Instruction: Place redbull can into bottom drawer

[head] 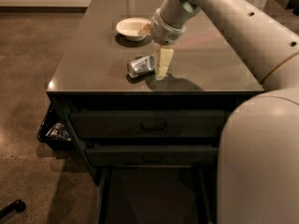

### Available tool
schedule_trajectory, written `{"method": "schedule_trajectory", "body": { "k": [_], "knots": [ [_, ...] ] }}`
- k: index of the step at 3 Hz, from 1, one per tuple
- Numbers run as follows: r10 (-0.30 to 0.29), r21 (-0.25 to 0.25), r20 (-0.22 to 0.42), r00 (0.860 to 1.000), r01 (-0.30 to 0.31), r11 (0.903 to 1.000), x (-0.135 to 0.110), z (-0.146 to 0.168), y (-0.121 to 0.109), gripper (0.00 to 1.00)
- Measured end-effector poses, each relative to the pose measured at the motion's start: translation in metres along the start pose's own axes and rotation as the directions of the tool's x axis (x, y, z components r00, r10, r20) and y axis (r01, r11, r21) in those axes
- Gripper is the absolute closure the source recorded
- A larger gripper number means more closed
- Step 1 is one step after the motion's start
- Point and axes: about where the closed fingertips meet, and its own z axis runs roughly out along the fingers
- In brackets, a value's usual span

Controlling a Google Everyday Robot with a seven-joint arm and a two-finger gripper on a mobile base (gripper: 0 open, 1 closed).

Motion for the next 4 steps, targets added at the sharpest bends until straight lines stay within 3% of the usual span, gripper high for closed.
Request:
{"method": "schedule_trajectory", "body": {
  "k": [1,2,4],
  "knots": [
    [0.014,-0.039,-0.005,1.000,-0.014,0.9991,0.0014,0.0088,-0.0002,0.00],
    [0.014,-0.039,-0.005,1.000,-0.014,0.9991,0.0014,0.0089,-0.0002,0.19],
    [0.014,-0.039,-0.005,1.000,-0.014,0.9991,0.0014,0.0090,-0.0002,0.65]
  ]
}}
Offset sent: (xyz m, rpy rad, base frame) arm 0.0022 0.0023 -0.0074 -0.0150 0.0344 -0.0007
